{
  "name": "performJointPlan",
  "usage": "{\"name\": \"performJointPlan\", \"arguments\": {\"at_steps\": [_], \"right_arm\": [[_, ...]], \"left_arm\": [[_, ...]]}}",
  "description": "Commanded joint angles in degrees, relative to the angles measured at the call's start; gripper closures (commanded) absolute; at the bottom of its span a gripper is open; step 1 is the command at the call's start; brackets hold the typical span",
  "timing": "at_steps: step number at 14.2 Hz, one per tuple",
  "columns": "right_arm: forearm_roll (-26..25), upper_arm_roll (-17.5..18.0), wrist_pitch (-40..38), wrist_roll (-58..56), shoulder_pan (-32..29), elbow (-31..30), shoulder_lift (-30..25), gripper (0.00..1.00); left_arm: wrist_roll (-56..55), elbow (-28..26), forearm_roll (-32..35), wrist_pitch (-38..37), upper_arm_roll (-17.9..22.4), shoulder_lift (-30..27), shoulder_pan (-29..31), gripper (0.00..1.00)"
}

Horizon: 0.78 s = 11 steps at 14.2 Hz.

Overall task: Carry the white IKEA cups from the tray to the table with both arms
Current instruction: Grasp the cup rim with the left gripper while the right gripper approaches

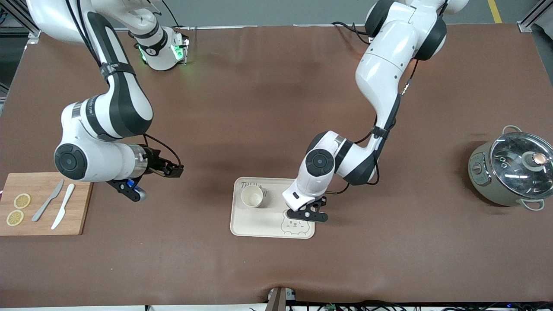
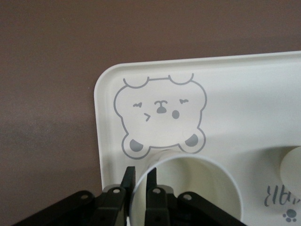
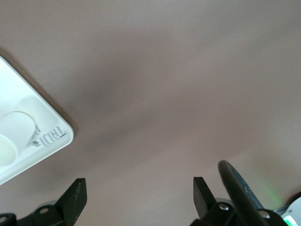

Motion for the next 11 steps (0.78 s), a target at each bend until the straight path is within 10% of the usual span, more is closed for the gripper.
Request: {"name": "performJointPlan", "arguments": {"at_steps": [1,11], "right_arm": [[2.67,-0.19,2.48,4.08,0.6,0.53,0.36,0.0],[1.62,-0.36,13.74,18.06,7.36,0.7,3.87,0.0]], "left_arm": [[-3.75,1.29,-0.19,0.5,0.99,0.79,-0.89,1.0],[-2.63,-7.56,0.34,0.5,0.82,-8.5,1.91,1.0]]}}
